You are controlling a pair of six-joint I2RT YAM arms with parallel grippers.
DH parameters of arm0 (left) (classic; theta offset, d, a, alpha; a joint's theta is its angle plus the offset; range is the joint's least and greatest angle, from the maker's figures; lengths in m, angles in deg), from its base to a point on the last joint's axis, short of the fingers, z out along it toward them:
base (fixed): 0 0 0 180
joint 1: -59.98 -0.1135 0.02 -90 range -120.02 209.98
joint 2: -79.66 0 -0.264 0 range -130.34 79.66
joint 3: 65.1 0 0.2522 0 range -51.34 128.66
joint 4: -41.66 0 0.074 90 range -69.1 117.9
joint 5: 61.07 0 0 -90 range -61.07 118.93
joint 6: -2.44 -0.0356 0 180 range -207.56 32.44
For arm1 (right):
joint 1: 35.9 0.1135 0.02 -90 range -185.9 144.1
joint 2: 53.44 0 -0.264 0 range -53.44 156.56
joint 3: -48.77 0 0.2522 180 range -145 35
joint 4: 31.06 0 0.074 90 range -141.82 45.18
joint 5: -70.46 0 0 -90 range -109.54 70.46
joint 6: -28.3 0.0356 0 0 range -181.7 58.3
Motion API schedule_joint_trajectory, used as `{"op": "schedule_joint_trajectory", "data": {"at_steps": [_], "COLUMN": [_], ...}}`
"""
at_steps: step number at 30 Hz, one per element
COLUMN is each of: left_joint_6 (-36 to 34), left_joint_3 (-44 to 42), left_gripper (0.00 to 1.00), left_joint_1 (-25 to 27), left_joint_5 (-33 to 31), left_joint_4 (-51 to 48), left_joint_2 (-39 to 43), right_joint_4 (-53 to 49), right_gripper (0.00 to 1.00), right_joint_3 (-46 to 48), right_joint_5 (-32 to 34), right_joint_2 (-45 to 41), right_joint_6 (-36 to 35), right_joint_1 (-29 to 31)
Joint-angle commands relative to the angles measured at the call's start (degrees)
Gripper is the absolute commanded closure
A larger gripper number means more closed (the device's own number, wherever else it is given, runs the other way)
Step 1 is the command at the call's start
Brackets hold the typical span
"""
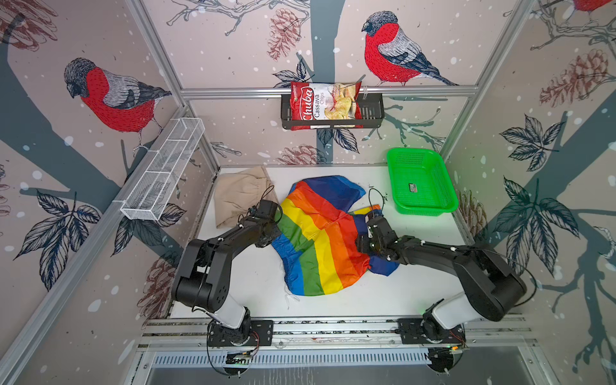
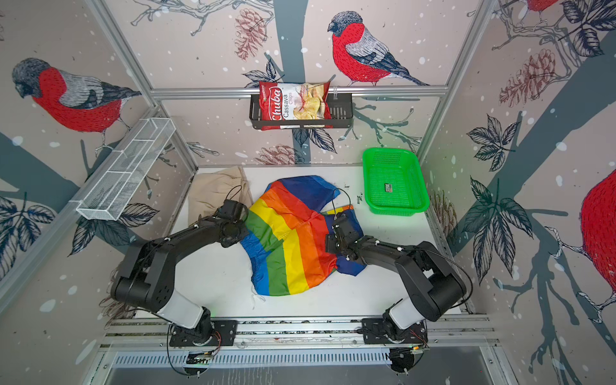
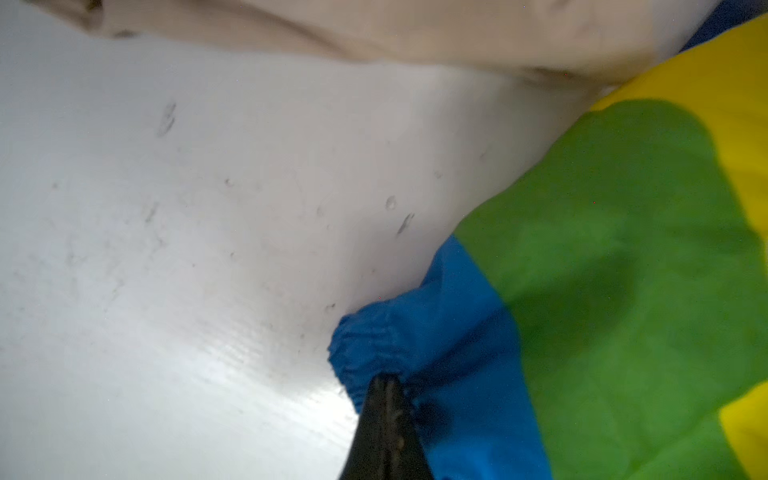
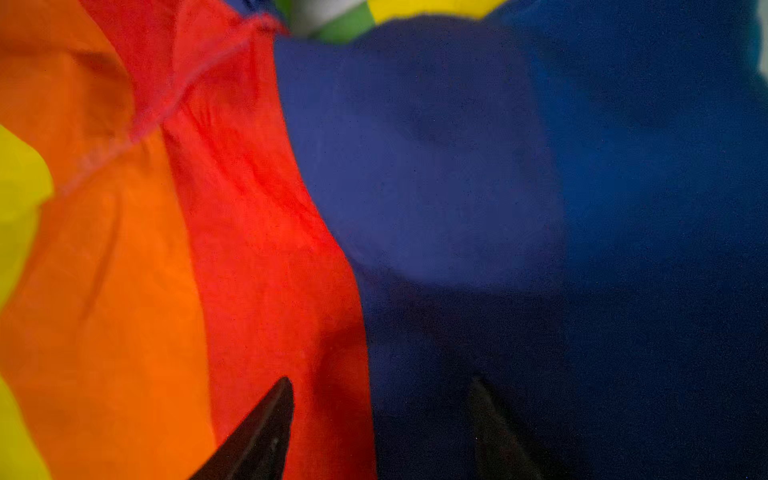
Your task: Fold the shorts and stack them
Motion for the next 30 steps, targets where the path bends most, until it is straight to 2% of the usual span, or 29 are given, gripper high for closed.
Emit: {"op": "schedule_joint_trajectory", "data": {"at_steps": [1,4,9,13,15,19,21,24,28,30], "left_joint_6": [-0.4,-1.3,-1.2,-2.1,-3.9,-6.4,-6.6,-6.2,-4.5,-2.8], "left_joint_3": [3.1,7.6,14.1,19.1,21.4,22.6,20.0,12.6,0.1,-4.9], "left_gripper": [0.97,0.97,0.97,0.96,0.87,0.51,0.41,0.35,0.32,0.34], "left_joint_1": [-0.1,-0.1,0.0,1.3,2.8,5.9,7.2,7.7,7.9,8.4], "left_joint_5": [-1.5,-1.5,2.4,4.1,3.8,0.4,-1.0,-1.2,0.2,1.2], "left_joint_4": [2.1,2.9,6.4,5.7,3.7,-2.1,-4.9,-7.4,-11.6,-14.5], "left_joint_2": [-1.5,-4.6,-11.5,-13.4,-12.2,-6.4,-0.9,8.1,20.9,26.3], "right_joint_4": [1.4,3.8,6.3,5.4,2.5,-5.5,-12.6,-21.1,-28.2,-29.7], "right_gripper": [0.33,0.33,0.33,0.32,0.3,0.16,0.09,0.0,0.01,0.01], "right_joint_3": [1.7,2.5,-1.4,-2.6,-2.7,-1.8,-1.8,-0.4,3.1,4.8], "right_joint_5": [-1.8,-3.8,-5.4,-4.8,-3.9,-2.8,-3.4,-5.8,-14.7,-17.4], "right_joint_2": [1.3,3.2,8.1,5.9,1.9,-7.9,-12.4,-17.2,-18.1,-18.7], "right_joint_6": [1.9,3.7,5.7,5.8,3.9,2.8,3.7,4.6,4.0,4.3], "right_joint_1": [2.5,6.4,13.9,11.9,9.2,1.7,-2.5,-6.4,-9.0,-9.0]}}
